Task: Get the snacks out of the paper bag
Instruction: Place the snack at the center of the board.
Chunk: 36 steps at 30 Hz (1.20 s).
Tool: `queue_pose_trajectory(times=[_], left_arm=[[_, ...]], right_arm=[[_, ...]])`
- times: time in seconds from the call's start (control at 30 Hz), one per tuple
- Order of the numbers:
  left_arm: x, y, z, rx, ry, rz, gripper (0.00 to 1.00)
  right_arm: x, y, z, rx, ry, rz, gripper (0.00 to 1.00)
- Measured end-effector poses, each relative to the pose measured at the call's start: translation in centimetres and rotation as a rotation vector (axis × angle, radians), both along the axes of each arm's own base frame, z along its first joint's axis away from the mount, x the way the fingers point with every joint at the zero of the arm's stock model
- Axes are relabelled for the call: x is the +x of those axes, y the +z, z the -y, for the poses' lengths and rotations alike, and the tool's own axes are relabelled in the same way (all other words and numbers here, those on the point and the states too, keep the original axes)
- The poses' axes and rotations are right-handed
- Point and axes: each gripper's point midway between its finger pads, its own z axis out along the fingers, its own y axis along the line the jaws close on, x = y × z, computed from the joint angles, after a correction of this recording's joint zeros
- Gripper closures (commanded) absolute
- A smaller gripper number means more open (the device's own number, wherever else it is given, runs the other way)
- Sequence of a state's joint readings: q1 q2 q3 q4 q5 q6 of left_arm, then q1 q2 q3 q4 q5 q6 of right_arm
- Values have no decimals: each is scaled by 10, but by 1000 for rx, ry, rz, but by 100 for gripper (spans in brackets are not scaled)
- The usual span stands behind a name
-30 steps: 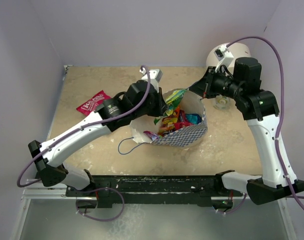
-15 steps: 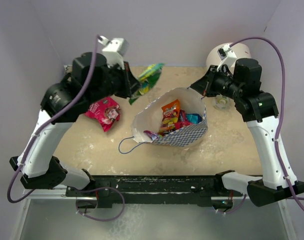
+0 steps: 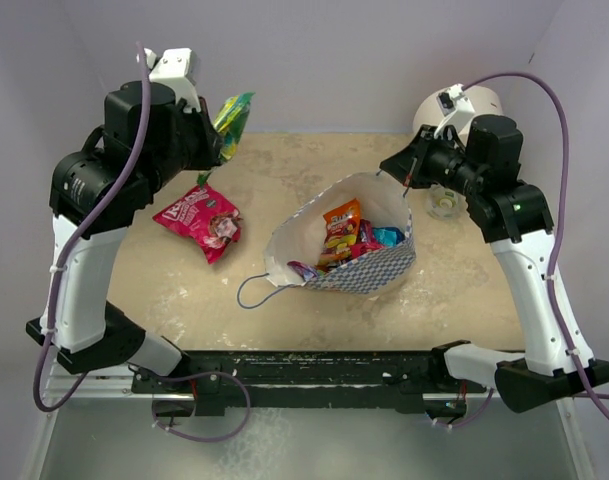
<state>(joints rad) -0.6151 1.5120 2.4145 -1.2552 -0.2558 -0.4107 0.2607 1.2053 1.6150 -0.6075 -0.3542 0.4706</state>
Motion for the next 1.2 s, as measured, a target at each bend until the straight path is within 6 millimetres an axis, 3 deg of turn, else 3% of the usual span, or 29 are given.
queue_pose_trajectory(times=[0.23,0.37,0.57,0.8,0.97,1.2], left_arm=[[24,-42,-66,137,358,-86,100],[42,-96,-95,262,519,-188,100],[64,-185,-120,482,602,-322,100],[104,-240,-152,579,663,-399,100],[136,-283,-139,564,631,-430,100],[152,-379,-94,464,457,-597,100]], right_arm=[[1,0,0,-7,1,15,100],[1,-3,1,-16,0,15,100],[-2,-8,3,-24,1,20,100],[-3,-19,7,-49,-13,20,100],[0,-18,11,-63,-29,34,100],[1,-15,17,-81,-62,54,100]])
